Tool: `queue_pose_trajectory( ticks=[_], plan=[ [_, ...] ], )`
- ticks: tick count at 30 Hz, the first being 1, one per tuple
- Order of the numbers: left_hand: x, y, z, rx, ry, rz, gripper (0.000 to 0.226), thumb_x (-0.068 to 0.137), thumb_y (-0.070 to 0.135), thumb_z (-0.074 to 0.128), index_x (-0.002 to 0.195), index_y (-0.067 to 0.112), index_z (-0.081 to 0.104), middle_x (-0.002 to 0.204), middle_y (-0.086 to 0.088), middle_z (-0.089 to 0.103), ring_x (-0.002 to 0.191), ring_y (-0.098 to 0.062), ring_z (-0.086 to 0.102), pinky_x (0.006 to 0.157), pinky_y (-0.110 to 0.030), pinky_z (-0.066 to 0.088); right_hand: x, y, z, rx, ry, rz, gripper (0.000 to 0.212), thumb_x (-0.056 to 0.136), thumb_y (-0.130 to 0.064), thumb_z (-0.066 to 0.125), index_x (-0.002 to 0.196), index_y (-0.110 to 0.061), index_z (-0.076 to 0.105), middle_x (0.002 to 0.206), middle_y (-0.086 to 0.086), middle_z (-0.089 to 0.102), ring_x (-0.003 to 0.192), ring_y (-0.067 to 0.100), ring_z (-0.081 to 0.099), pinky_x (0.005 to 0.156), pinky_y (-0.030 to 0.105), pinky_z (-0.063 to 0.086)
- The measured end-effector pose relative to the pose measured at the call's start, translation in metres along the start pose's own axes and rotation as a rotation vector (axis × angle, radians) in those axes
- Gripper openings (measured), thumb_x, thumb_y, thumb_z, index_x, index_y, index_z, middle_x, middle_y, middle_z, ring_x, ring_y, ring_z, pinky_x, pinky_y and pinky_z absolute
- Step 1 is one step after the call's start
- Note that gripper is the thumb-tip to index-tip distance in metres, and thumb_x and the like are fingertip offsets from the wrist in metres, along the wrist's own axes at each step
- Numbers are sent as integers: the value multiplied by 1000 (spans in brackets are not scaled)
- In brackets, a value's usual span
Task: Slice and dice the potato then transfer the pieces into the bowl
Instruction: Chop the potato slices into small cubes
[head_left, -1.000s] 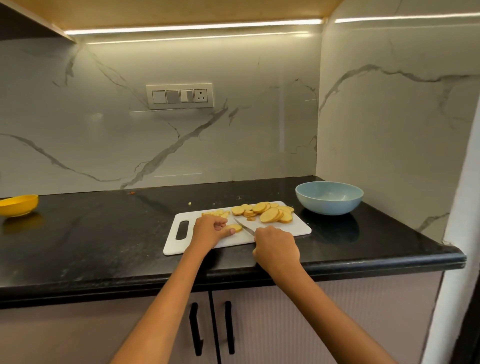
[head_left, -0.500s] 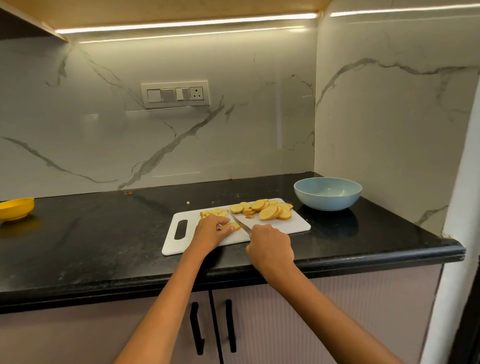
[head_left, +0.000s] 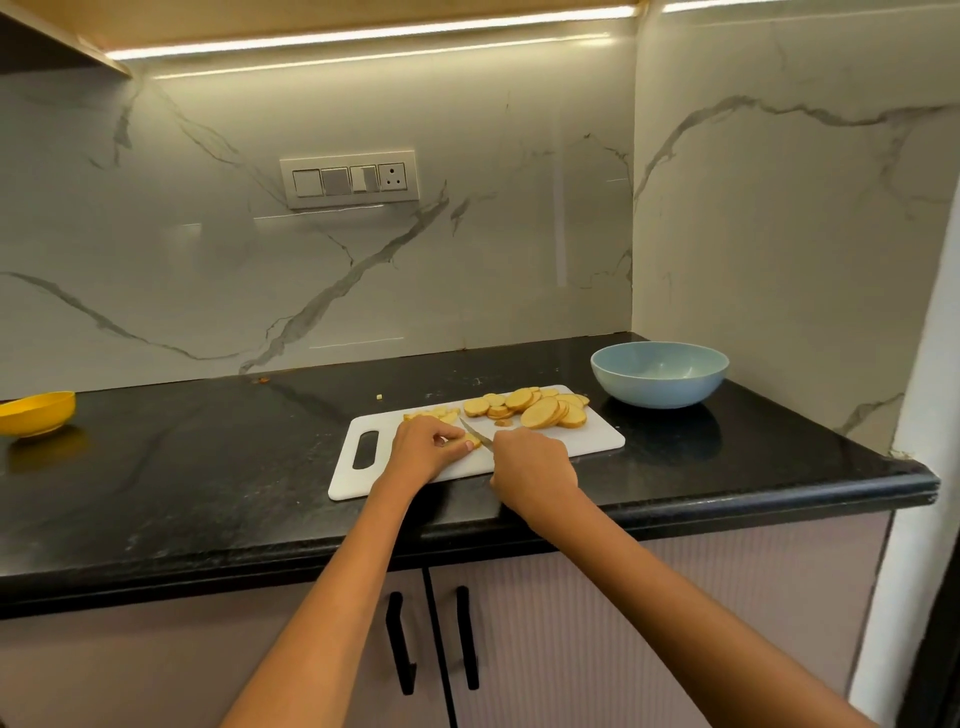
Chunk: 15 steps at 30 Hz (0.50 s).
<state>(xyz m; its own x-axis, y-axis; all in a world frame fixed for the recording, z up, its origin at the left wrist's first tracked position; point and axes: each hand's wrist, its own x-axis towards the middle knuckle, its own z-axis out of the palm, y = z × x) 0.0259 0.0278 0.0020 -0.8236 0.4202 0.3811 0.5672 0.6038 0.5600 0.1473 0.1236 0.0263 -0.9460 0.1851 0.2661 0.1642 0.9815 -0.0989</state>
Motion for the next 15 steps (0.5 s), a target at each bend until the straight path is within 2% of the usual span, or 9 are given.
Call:
queue_pose_trajectory(
  ticks=[2,5,10,13,15],
  plan=[
    [-1,1,0,-7,12,6,17,84,20,67,97,10,74,91,-6,70,77,-14,51,72,-29,42,-7,3,0,-39,-23,-31,26,98,-14,44,123,-10,50,117,9,57,103,22,57,77,27,39],
    [-4,1,-1,-13,16,14,21,85,20,67,103,10,72,100,-5,70,82,-14,54,77,-32,45,-14,6,2,-90,-15,-50,25,98,-13,45,121,-8,51,114,10,58,100,22,58,78,28,42],
    [-6,-3,-1,-25,-15,18,29,86,23,65,112,11,68,107,-6,67,91,-14,54,81,-30,44,-5,5,1,-44,-17,-1,25,98,-13,46,122,-9,51,115,9,59,101,21,60,80,28,44],
    [-6,-7,0,-89,-43,-14,25,85,26,66,108,16,66,96,-2,57,90,-13,49,79,-23,38,-7,9,3,19,-13,43,26,98,-16,46,122,-9,51,115,8,59,100,20,60,80,27,45],
    [-5,-9,0,-128,-47,-44,20,84,26,68,102,17,64,91,-4,51,89,-16,50,80,-25,38,-11,9,6,37,1,41,26,98,-16,46,122,-9,51,114,8,58,99,20,60,77,26,44]
  ],
)
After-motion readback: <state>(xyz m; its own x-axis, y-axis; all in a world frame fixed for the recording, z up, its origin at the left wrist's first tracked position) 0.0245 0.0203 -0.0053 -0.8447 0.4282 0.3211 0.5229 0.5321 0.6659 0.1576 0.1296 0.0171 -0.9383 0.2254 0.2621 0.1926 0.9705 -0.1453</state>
